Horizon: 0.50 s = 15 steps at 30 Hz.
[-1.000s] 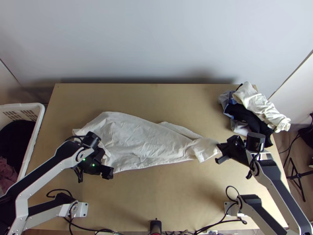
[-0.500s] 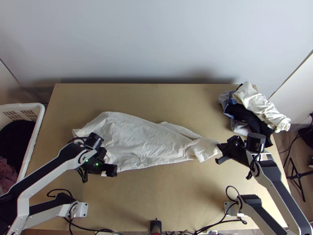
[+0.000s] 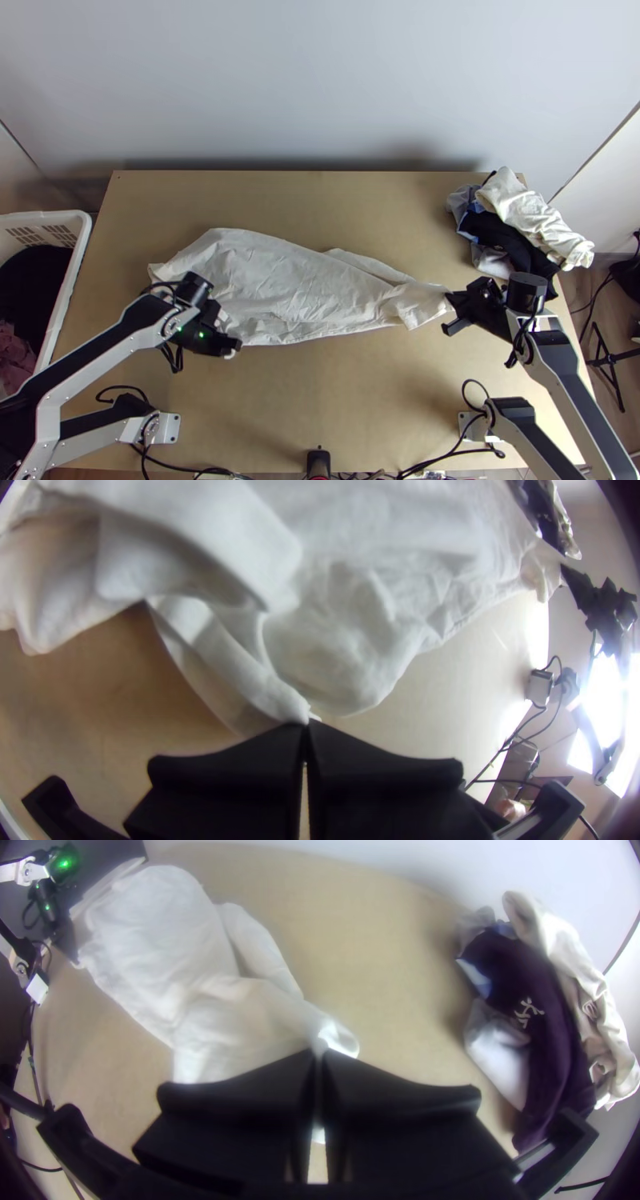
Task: Fold the t-shirt
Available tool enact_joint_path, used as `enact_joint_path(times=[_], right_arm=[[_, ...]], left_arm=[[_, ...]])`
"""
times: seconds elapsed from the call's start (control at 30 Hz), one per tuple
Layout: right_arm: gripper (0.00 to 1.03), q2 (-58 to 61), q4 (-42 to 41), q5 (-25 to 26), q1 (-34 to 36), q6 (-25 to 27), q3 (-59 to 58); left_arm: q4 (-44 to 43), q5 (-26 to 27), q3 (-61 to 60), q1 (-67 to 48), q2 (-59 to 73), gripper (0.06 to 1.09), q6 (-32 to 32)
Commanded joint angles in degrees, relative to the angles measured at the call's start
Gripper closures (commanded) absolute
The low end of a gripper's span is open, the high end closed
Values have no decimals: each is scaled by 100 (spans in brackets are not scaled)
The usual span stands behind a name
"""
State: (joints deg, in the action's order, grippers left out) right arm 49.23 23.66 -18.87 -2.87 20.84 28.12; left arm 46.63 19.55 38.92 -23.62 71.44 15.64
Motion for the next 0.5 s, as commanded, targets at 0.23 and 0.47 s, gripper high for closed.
enact_joint_path(times=[0.23, 0.47], right_arm=[[100, -529, 130, 24, 6, -203, 317], [100, -687, -81, 138, 15, -669, 888]], left_arm=[[892, 374, 1725, 1333, -877, 105, -289], [935, 374, 2647, 1615, -1009, 105, -105]])
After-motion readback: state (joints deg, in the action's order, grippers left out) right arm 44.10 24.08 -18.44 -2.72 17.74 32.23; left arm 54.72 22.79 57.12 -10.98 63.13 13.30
